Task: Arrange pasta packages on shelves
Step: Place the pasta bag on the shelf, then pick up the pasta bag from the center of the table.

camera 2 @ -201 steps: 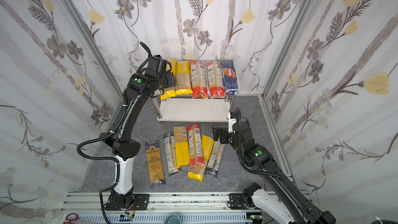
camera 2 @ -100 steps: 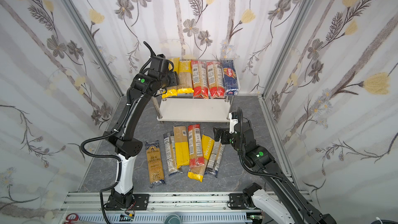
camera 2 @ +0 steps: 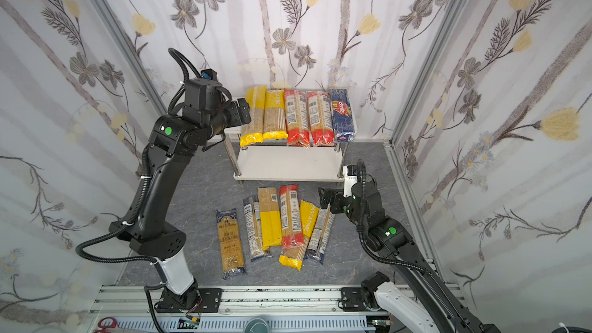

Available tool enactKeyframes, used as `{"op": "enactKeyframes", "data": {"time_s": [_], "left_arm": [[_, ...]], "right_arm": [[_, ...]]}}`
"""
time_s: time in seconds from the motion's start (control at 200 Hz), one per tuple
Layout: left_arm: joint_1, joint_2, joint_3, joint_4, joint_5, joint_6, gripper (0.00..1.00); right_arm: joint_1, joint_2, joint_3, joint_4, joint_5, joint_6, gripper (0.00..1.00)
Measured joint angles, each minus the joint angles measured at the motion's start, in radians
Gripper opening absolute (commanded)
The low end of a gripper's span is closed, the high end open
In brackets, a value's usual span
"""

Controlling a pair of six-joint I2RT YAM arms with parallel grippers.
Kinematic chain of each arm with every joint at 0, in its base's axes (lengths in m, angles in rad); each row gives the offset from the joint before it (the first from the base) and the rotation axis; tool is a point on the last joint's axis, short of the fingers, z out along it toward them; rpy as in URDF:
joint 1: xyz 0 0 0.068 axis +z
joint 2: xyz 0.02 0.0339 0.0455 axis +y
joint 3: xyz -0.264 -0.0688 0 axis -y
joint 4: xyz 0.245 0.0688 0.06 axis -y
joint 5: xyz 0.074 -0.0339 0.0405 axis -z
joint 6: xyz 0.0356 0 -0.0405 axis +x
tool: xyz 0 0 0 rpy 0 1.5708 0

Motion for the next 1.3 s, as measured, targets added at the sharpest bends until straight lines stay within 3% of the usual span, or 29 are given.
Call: {"op": "enactKeyframes", "data": {"time_s": [0.15, 0.36, 0.605, 0.954, 1.299], "left_arm": [[-0.030, -0.228, -0.375, 0.030, -0.065, -0.069, 0.98], [-0.039, -0.582, -0.940, 0.103, -0.067, -0.214, 0.98], [-0.113, -0.775, -1.424, 0.154, -0.032, -0.424, 0.98], [-0.237, -0.907, -1.808, 0.194, 0.014, -0.720, 0.97], [-0.336, -0.840, -1.898, 0.233, 0.055, -0.883, 0.97]], "right_arm": [[0.001, -0.039, -0.029, -0.018, -0.002, 0.014, 1.00], [0.025, -0.076, -0.079, -0.032, -0.012, 0.039, 1.00], [0.102, -0.095, -0.117, -0.053, 0.000, 0.067, 1.00], [0.148, -0.076, -0.162, -0.054, 0.030, 0.092, 1.00], [0.140, -0.016, -0.189, -0.003, 0.022, 0.087, 1.00]]}}
